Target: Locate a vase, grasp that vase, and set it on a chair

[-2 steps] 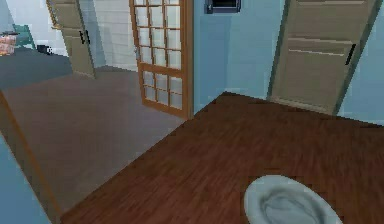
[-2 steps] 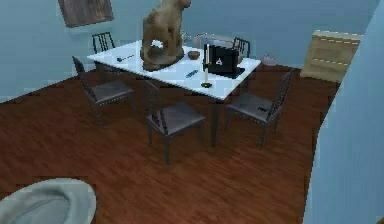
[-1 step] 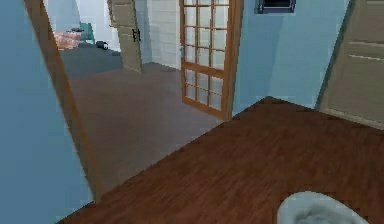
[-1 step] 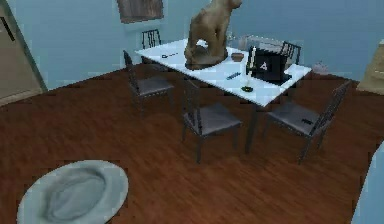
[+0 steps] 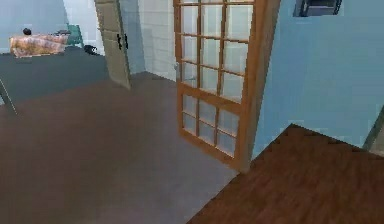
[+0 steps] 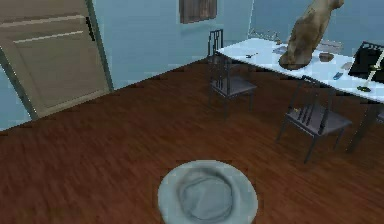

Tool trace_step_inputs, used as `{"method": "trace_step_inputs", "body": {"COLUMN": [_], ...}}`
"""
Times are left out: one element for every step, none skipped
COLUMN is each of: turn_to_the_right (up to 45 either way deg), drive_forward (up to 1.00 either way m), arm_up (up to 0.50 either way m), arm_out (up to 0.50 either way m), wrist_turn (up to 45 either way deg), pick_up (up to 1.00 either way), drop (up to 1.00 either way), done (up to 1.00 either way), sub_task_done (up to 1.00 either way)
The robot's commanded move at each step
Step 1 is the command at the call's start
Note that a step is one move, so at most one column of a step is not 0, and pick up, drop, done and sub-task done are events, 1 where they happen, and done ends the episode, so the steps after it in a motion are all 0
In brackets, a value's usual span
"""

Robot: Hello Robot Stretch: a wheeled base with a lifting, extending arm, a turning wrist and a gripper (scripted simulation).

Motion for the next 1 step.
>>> {"method": "trace_step_inputs", "body": {"turn_to_the_right": [0.0], "drive_forward": [0.25], "arm_up": [0.0], "arm_out": [0.0], "wrist_turn": [0.0], "pick_up": [0.0], "drop": [0.0], "done": [0.0], "sub_task_done": [0.0]}}
